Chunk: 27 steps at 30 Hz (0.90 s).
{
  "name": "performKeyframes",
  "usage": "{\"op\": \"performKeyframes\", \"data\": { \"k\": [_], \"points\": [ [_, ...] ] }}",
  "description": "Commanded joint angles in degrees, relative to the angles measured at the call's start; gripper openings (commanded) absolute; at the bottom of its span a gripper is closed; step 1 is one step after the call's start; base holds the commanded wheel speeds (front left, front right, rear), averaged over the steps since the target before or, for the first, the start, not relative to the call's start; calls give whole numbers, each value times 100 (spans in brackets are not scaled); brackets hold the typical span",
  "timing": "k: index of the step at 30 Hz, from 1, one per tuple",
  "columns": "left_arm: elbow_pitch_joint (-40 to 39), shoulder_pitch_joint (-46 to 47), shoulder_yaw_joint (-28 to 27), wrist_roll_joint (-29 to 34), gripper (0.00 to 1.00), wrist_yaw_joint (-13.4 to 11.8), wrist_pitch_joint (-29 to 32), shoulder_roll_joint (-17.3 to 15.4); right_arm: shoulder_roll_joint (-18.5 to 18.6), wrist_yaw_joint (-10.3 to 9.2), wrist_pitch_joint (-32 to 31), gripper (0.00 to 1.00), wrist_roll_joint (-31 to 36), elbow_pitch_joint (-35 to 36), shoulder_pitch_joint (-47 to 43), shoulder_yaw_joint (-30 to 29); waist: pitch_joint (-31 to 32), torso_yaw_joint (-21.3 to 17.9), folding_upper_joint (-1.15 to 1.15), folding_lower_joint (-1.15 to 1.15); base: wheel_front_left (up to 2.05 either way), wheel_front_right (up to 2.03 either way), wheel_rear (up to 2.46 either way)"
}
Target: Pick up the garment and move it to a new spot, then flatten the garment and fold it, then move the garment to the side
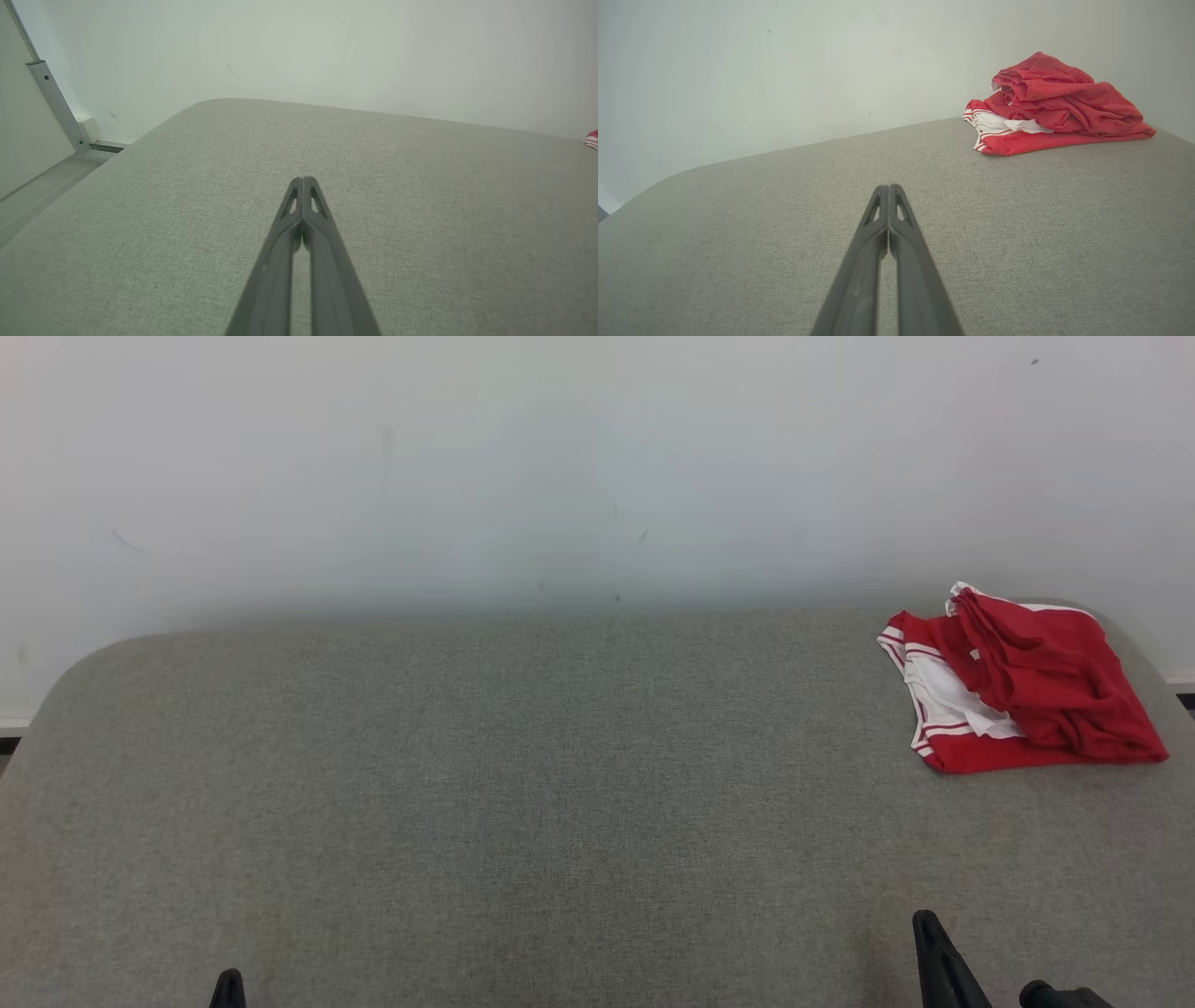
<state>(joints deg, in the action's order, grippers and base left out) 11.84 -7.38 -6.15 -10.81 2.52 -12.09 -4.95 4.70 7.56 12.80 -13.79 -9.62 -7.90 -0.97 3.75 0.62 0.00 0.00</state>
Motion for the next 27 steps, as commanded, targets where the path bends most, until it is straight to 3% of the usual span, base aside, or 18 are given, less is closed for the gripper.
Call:
{"op": "performKeyframes", "data": {
  "k": [1, 27],
  "points": [
    [-71, 186, -24, -282, 0, 17, 48, -17, -8, -1, -52, 0, -276, 66, 158, -40, -5, -1, 0, 0, 0, 0, 0],
    [-28, 541, 16, -2822, 0, 173, 587, 54, -64, -4, -657, 0, -2704, -87, 575, -210, -88, -14, 0, 0, 0, 0, 0]
  ]
}}
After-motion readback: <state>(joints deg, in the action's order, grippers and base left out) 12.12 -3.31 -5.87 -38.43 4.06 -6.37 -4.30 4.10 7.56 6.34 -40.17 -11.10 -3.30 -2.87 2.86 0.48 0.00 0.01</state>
